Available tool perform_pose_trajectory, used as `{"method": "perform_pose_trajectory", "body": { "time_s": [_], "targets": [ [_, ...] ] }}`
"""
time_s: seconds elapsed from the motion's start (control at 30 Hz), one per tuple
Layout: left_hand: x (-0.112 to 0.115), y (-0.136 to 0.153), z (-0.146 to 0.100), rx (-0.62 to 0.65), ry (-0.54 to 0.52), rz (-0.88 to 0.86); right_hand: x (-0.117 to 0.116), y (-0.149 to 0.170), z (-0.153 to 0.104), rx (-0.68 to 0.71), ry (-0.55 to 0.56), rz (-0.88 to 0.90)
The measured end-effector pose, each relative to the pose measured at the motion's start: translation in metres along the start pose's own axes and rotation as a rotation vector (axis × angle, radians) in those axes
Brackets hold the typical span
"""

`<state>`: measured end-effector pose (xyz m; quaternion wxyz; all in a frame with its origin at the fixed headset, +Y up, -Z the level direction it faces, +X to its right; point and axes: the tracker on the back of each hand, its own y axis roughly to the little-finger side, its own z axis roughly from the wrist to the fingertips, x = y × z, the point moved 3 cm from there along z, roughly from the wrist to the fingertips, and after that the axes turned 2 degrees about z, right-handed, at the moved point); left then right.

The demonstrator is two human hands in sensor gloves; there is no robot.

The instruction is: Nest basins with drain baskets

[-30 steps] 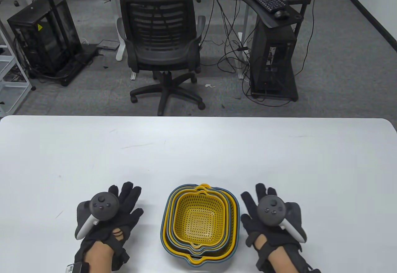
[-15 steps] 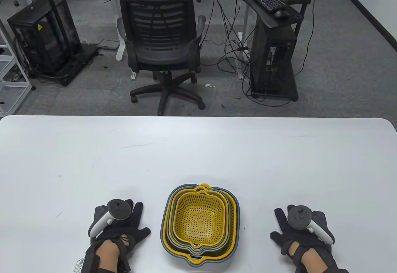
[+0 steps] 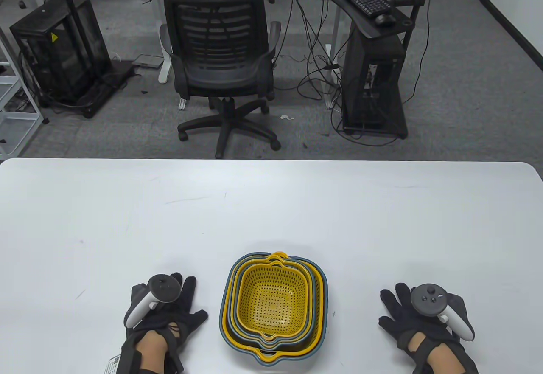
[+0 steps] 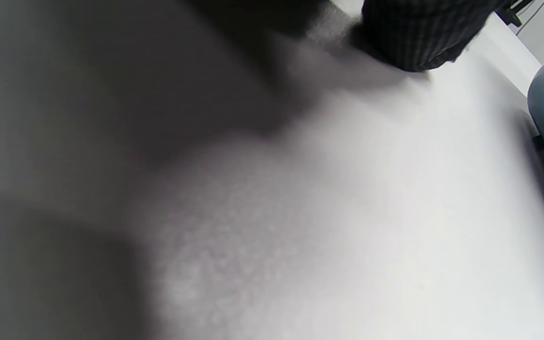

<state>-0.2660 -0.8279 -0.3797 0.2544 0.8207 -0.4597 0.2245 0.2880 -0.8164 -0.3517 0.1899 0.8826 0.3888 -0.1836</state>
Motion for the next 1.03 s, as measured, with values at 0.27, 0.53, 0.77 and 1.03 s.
{"method": "perform_pose_trajectory", "body": {
  "time_s": [0.27,0.53,0.77,1.03],
  "targets": [
    [-0.0001,-0.0006,0.0,-0.007,0.008,-0.002,-0.0008,-0.0005,0.0003,-0.002,-0.012,0.012],
    [-0.0002,-0.0012,0.0001,-0.016,0.013,-0.005,-0.0018,-0.0011,0.0002,-0.008,-0.022,0.003],
    [-0.0003,-0.0018,0.0008,-0.018,0.01,-0.007,-0.0036,-0.002,0.0011,-0.015,-0.023,-0.016],
    [-0.0002,-0.002,0.0009,-0.019,0.011,-0.006,-0.0041,-0.002,0.0013,-0.017,-0.022,-0.02]
  ]
}}
